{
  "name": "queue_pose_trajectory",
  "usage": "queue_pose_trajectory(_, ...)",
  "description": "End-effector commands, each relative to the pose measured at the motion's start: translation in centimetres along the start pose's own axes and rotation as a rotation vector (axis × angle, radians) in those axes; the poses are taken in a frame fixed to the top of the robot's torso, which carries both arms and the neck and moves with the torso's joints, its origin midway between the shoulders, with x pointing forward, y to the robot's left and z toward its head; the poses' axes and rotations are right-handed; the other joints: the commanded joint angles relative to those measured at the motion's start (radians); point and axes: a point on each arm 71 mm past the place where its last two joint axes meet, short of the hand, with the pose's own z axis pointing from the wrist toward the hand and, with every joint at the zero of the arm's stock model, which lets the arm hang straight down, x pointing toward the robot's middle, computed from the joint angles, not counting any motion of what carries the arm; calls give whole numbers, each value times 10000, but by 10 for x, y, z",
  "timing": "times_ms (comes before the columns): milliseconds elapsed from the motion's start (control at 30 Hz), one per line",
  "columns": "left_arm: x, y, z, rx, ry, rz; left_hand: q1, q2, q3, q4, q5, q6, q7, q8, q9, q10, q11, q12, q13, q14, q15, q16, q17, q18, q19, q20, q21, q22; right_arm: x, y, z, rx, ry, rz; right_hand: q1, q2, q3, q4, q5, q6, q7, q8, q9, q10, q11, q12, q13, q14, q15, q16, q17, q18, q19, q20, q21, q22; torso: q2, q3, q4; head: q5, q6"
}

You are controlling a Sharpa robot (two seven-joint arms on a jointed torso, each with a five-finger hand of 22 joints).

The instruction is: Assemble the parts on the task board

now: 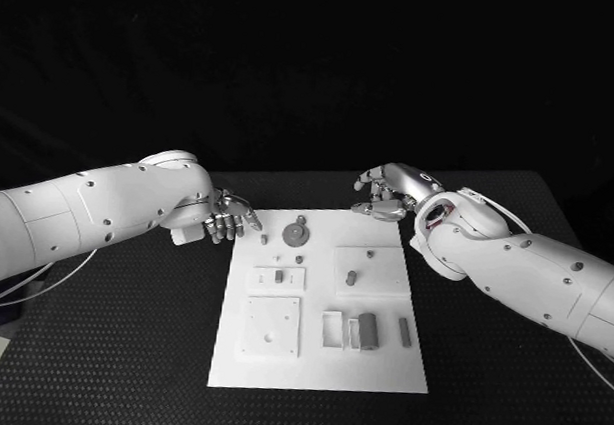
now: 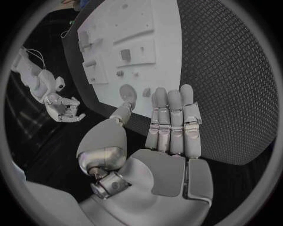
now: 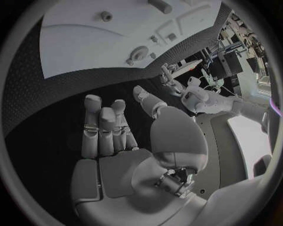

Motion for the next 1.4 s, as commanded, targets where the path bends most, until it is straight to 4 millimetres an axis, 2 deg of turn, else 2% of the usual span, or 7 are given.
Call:
queue_pose_trajectory(33, -6, -5, 1, 199, -153, -143, 91, 44, -28, -54, -34, -374, 154, -279, -162, -88, 84, -4, -12, -87, 37, -35, -67, 66, -69, 21, -69, -12, 1, 1, 0, -80, 70, -10, -10, 69, -59, -19, 58, 20, 78, -23, -16, -38, -12, 63, -16, 54, -11, -24, 16, 404, 3, -49, -54, 171, 1, 2, 2, 15, 17)
queue_pose_trajectory(267, -12, -5, 6, 33, -326, -41, 90, -171, -67, -10, -38, -2065, 745, -1408, -882, -570, 619, -235, -175, -553, 263, -246, -354, 44, -458, 233, -433, -157, 1, 1, 0, -60, 76, -4, -17, 68, -61, -15, 58, 16, 79, -26, -18, -39, -11, 65, -17, 55, -10, -24, 16, 404, 4, -49, -54, 172, 6, 5, -19, 52, 69)
queue_pose_trajectory(567, -8, -12, 10, -25, 206, 293, -319, -614, -220, 163, -50, -2978, 1007, -1977, -1277, -782, 862, -249, -218, -733, 359, -251, -492, 95, -582, 336, -547, -243, 1, 2, 1, -90, 81, 11, -21, 68, -62, -13, 58, 12, 79, -29, -20, -39, -10, 67, -20, 56, -9, -24, 16, 404, 5, -49, -55, 172, 11, 9, -6, 41, 75)
queue_pose_trajectory(733, -7, -19, 13, 89, 73, 240, -460, -643, -376, 44, -44, -3503, 1117, -2292, -1423, -902, 966, -218, -214, -835, 404, -228, -537, 131, -676, 383, -543, -290, 1, 2, 1, -91, 81, 12, -23, 67, -62, -13, 58, 9, 80, -30, -21, -39, -10, 69, -21, 57, -9, -25, 16, 404, 6, -49, -55, 172, 20, -8, -20, 37, 72)
queue_pose_trajectory(867, -9, -20, 15, 44, -244, 69, -251, -123, -291, -57, -36, -2885, 814, -1921, -1281, -738, 691, -48, -156, -686, 345, -71, -525, 178, -521, 359, -462, -264, 1, 3, 1, -96, 92, 25, -24, 68, -62, -11, 58, 8, 80, -31, -22, -39, -10, 70, -22, 57, -8, -25, 16, 404, 6, -49, -56, 172, 20, 1, -7, 23, 73)
queue_pose_trajectory(933, -9, -21, 17, 37, -309, 30, -22, 66, -128, -18, -39, -2149, 724, -1443, -1109, -684, 604, 7, -153, -629, 311, -6, -550, 183, -432, 336, -434, -239, 2, 2, 1, -86, 104, 23, -26, 69, -62, -10, 58, 8, 80, -31, -22, -39, -9, 71, -23, 58, -8, -25, 16, 404, 6, -49, -56, 172, 18, 0, -7, 3, 63)
queue_pose_trajectory(1400, -1, -26, 23, 4, -156, 263, 111, 61, -139, 129, -43, -896, 327, 16, -93, -585, 259, 215, -162, -570, 231, 311, -717, 137, -264, 243, -437, -113, 2, 4, 2, -101, 106, 33, -37, 71, -64, -1, 59, 4, 82, -34, -25, -40, -8, 74, -27, 58, -7, -26, 16, 404, 7, -48, -58, 172, 30, -1, -8, -86, 54)
